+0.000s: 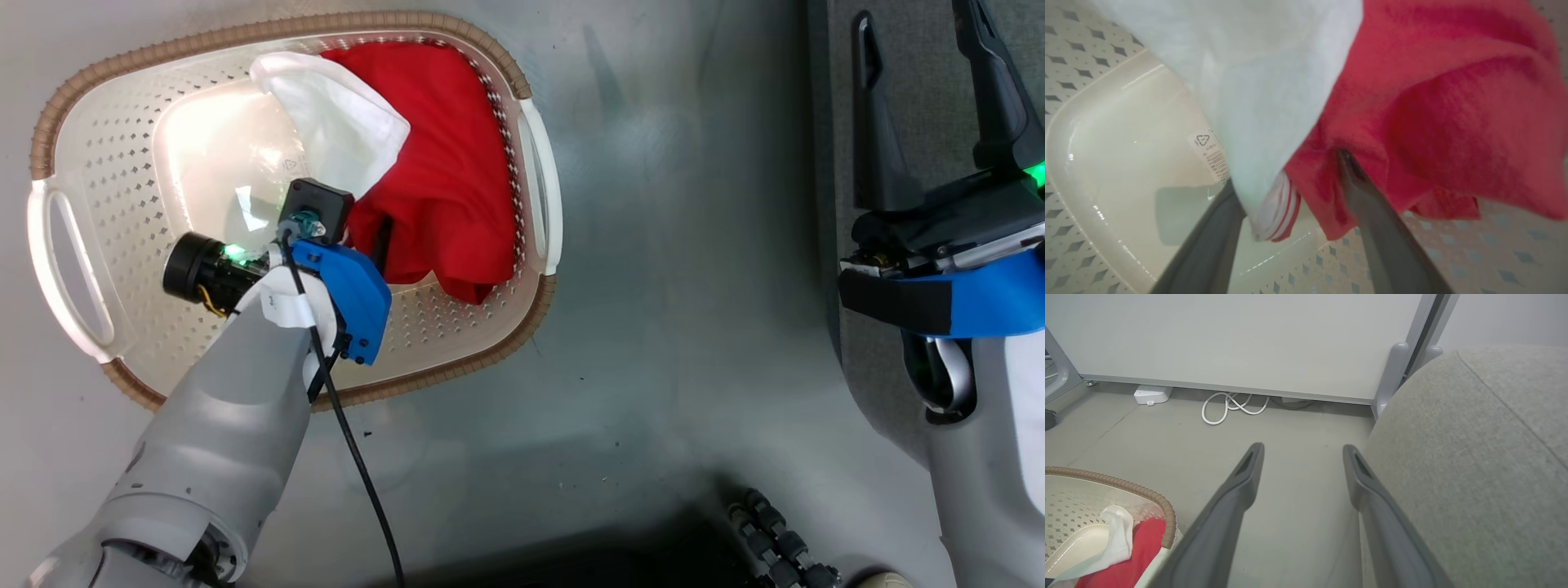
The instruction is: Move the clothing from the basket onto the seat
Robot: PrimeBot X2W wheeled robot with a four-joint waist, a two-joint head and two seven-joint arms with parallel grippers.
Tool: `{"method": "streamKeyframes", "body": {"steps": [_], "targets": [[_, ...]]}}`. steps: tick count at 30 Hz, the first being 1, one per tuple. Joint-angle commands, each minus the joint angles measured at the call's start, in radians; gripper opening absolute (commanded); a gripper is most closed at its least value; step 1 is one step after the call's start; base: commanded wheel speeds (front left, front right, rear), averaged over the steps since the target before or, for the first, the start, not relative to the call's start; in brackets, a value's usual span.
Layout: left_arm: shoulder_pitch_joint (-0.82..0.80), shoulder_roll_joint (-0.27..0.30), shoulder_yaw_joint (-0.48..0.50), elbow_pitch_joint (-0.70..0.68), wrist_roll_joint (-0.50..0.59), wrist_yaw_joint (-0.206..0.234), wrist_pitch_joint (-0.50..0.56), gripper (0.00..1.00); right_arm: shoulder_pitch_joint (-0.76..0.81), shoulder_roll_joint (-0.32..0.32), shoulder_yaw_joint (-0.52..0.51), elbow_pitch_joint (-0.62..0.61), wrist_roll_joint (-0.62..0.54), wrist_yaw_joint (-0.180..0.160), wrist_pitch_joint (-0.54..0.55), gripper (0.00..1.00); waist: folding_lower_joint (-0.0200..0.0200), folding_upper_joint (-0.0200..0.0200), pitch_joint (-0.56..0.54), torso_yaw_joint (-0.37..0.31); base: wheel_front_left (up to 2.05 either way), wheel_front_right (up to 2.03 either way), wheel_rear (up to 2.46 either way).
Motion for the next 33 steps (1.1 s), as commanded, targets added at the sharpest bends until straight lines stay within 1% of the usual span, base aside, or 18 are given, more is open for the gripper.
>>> {"method": "streamKeyframes", "body": {"steps": [1, 2, 3, 4, 10, 17, 27, 31, 33], "targets": [[-0.015, -0.002, -0.009, -0.004, -0.006, -0.001, 0.002, 1.00, -0.014, -0.005, -0.002, -0.004, -0.001, 0.000, -0.003, 1.00, -0.0001, 0.0000, 0.003, 0.000, 0.00, 0.00, 0.00], [-0.017, -0.002, -0.016, -0.004, -0.012, -0.001, 0.003, 0.49, -0.013, -0.006, -0.004, -0.004, -0.002, 0.000, -0.003, 1.00, -0.0001, 0.0000, 0.004, 0.001, 0.00, 0.00, 0.00], [-0.020, -0.001, -0.025, -0.006, -0.015, -0.001, 0.004, 0.30, -0.012, -0.006, -0.005, -0.003, -0.003, 0.000, -0.003, 1.00, -0.0001, 0.0000, 0.005, 0.002, 0.00, 0.00, 0.00], [-0.023, -0.002, -0.034, -0.009, -0.018, -0.001, -0.001, 0.00, -0.012, -0.006, -0.005, -0.002, -0.004, 0.000, -0.003, 1.00, -0.0001, 0.0000, 0.004, 0.003, 0.00, 0.00, 0.00], [-0.016, -0.006, -0.069, -0.021, -0.069, -0.001, -0.009, 0.00, -0.011, 0.000, -0.010, 0.008, -0.004, 0.000, -0.003, 1.00, -0.0001, 0.0000, -0.010, 0.007, 0.00, 0.00, 0.00], [-0.005, -0.017, -0.119, -0.056, -0.125, -0.001, -0.048, 0.00, 0.004, -0.007, -0.023, 0.022, -0.001, 0.000, -0.003, 1.00, -0.0001, 0.0000, -0.054, 0.030, 0.00, 0.00, 0.00], [0.024, -0.033, -0.195, -0.127, -0.199, -0.001, -0.113, 0.00, 0.042, -0.016, -0.032, 0.045, -0.004, 0.000, -0.003, 1.00, -0.0001, 0.0000, -0.171, 0.081, 0.00, 0.00, 0.00], [0.040, -0.026, -0.205, -0.181, -0.233, -0.001, -0.120, 0.00, 0.060, -0.022, -0.041, 0.061, -0.001, 0.000, -0.003, 1.00, -0.0001, 0.0000, -0.228, 0.099, 0.00, 0.00, 0.00], [0.050, -0.019, -0.184, -0.226, -0.237, -0.001, -0.120, 0.00, 0.073, -0.024, -0.047, 0.068, 0.000, 0.000, -0.003, 1.00, -0.0001, 0.0000, -0.259, 0.110, 0.00, 0.00, 0.00]]}}
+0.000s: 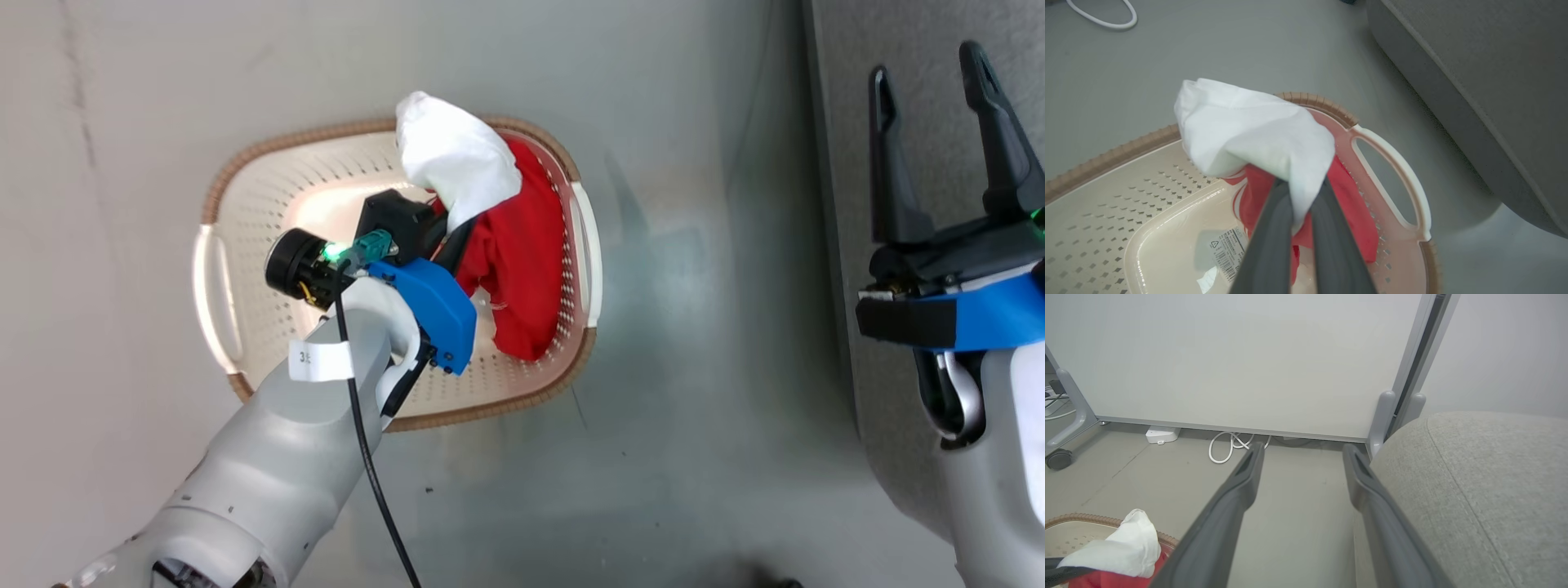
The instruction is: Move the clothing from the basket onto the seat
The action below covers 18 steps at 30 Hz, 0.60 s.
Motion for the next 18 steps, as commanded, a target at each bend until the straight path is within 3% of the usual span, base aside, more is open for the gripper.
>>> {"method": "streamKeyframes", "body": {"steps": [1, 10, 18], "targets": [[0.014, 0.010, 0.016, -0.028, 0.004, -0.001, -0.006, 0.00, 0.019, -0.004, -0.005, 0.005, 0.003, 0.000, -0.003, 1.00, 0.0000, -0.0001, -0.050, 0.024, 0.00, 0.00, 0.00], [0.138, 0.044, 0.173, -0.223, 0.130, -0.001, -0.006, 0.00, 0.090, 0.010, -0.019, 0.042, 0.006, 0.000, -0.003, 1.00, 0.0000, -0.0001, -0.203, 0.046, 0.00, 0.00, 0.00], [0.230, 0.033, 0.307, -0.377, 0.270, 0.000, -0.006, 0.00, 0.155, 0.022, -0.025, 0.064, 0.004, 0.000, -0.003, 1.00, 0.0000, -0.0001, -0.323, 0.063, 0.00, 0.00, 0.00]]}}
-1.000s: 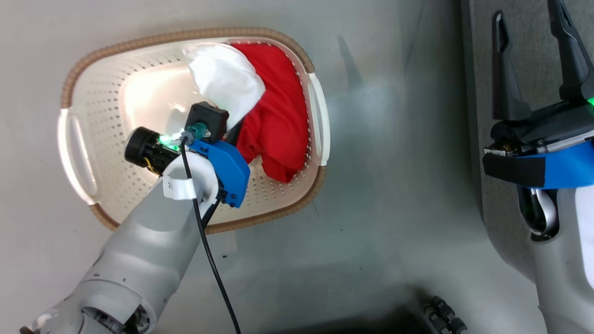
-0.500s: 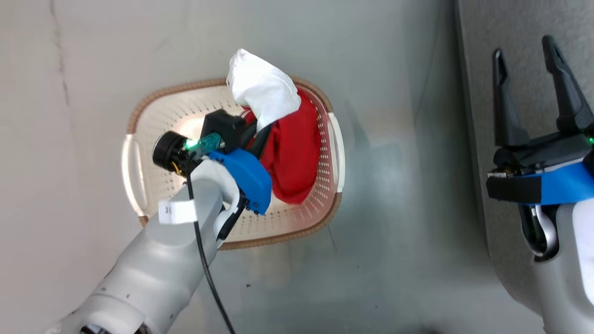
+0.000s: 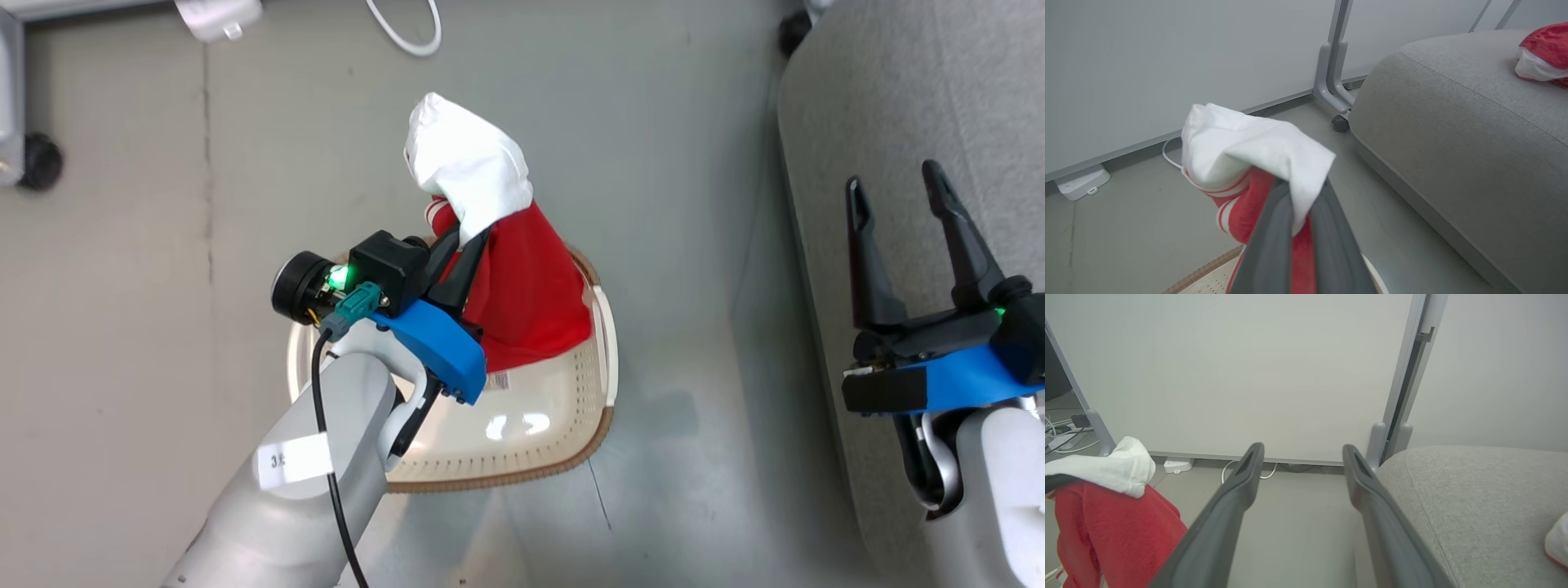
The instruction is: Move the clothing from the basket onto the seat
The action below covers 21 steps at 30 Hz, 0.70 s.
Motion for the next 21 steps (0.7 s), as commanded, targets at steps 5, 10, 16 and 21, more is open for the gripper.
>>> {"method": "streamKeyframes", "body": {"steps": [5, 10, 16, 21], "targets": [[0.033, -0.014, 0.060, -0.089, 0.070, -0.001, -0.005, 0.00, 0.042, 0.013, 0.006, 0.017, 0.005, 0.000, -0.003, 1.00, 0.0001, 0.0000, -0.109, 0.013, 0.00, 0.00, 0.00], [0.036, -0.027, 0.077, -0.144, 0.108, -0.001, -0.005, 0.00, 0.077, 0.025, 0.001, 0.032, 0.003, 0.000, -0.003, 1.00, 0.0001, 0.0000, -0.188, 0.019, 0.00, 0.00, 0.00], [0.012, -0.044, 0.060, -0.192, 0.122, -0.001, -0.005, 0.00, 0.124, 0.033, -0.005, 0.045, 0.002, 0.000, -0.003, 1.00, 0.0001, 0.0000, -0.272, 0.024, 0.00, 0.00, 0.00], [-0.011, -0.050, 0.035, -0.209, 0.112, -0.001, -0.005, 0.00, 0.162, 0.043, -0.010, 0.052, -0.003, 0.000, -0.003, 1.00, 0.0001, 0.0000, -0.329, 0.029, 0.00, 0.00, 0.00]]}}
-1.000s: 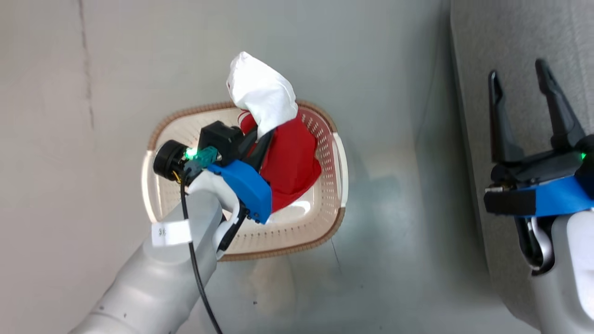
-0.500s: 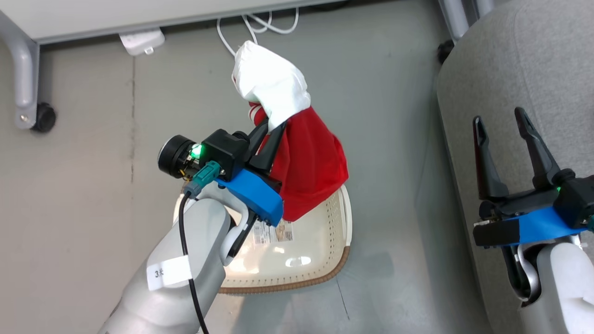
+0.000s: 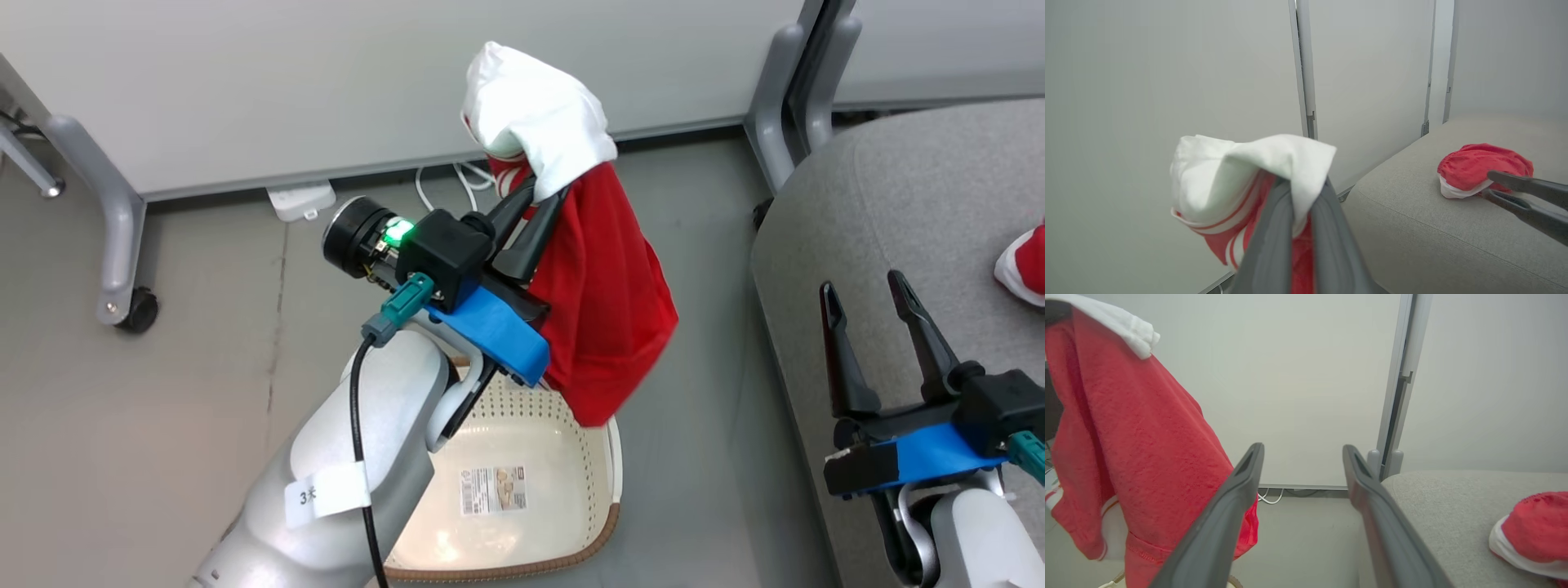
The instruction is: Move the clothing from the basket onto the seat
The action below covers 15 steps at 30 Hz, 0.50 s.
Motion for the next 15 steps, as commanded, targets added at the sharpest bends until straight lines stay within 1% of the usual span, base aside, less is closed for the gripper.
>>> {"method": "streamKeyframes", "body": {"steps": [1, 8, 15], "targets": [[-0.013, 0.002, -0.002, -0.001, -0.004, -0.001, -0.005, 0.00, 0.016, 0.004, -0.002, 0.001, -0.003, 0.000, -0.003, 1.00, 0.0002, -0.0001, -0.027, 0.004, 0.00, 0.00, 0.00], [-0.045, -0.007, -0.048, -0.001, -0.026, -0.001, -0.005, 0.00, 0.061, 0.015, -0.009, 0.009, -0.003, 0.000, -0.003, 1.00, 0.0002, -0.0001, -0.088, 0.012, 0.00, 0.00, 0.00], [-0.054, -0.012, -0.072, 0.004, -0.043, -0.001, -0.005, 0.00, 0.092, 0.023, -0.013, 0.011, -0.003, 0.000, -0.003, 1.00, 0.0002, -0.0001, -0.125, 0.018, 0.00, 0.00, 0.00]]}}
